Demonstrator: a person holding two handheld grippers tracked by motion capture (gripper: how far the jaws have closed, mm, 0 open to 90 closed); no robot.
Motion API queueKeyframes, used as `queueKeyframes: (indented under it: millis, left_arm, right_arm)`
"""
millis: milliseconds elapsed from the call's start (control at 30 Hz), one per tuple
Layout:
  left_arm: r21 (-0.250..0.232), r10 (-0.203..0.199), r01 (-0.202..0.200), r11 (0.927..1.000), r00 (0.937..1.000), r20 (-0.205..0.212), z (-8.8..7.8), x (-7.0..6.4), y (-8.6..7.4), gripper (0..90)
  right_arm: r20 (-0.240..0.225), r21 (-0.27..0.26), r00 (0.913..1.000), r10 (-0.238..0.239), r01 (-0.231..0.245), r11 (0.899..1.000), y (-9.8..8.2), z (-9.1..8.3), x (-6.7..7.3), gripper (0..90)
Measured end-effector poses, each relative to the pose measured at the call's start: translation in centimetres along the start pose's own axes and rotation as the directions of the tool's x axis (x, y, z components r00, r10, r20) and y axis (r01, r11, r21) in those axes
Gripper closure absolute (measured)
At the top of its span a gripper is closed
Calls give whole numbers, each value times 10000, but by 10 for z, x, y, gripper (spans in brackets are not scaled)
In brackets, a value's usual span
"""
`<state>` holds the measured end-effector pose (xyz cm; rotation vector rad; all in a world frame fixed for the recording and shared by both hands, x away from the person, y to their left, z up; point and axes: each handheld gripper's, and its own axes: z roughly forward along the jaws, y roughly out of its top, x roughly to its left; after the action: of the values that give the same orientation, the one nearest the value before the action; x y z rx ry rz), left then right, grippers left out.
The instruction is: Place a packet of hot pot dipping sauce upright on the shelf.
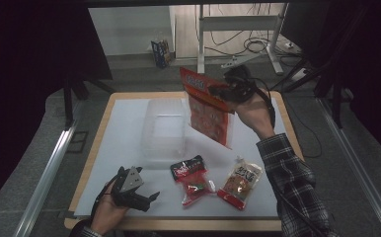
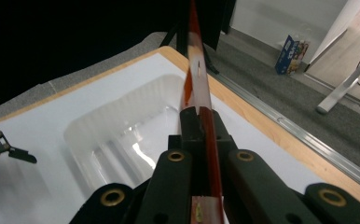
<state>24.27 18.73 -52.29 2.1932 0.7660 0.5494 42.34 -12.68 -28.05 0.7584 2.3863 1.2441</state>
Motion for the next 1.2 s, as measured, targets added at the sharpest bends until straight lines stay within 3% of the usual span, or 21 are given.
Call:
queueKeyframes:
  millis: [200, 400, 533, 800, 967, 1200]
  left_arm:
    - [18, 34, -34, 10000, 10000, -25, 0, 0, 0, 5]
    - [-322, -334, 335, 9989, 9994, 33, -3, 2, 0, 0]
    - [-511, -607, 609, 9968, 9981, 49, -5, 4, -1, 0]
    - [-601, -634, 630, 9962, 9980, -47, -6, 5, -1, 0]
    - [-792, -880, 870, 9931, 9961, -99, -8, 7, -1, 0]
    - [-758, -816, 804, 9939, 9966, -123, -8, 6, -1, 0]
  right_arm:
    - [-72, -287, 9998, 193, -195, 9994, 18, 7, 2, 888]
    - [4, -343, 9994, 352, -351, 9988, 32, 23, 5, 888]
    - [24, -331, 9992, 401, -400, 9987, 41, 38, 8, 888]
    - [101, -417, 9976, 687, -682, 9968, 54, 74, 13, 888]
    - [63, -460, 9955, 944, -940, 9945, 60, 94, 18, 888]
    - [-94, -586, 9916, 1287, -1291, 9899, 65, 124, 26, 888]
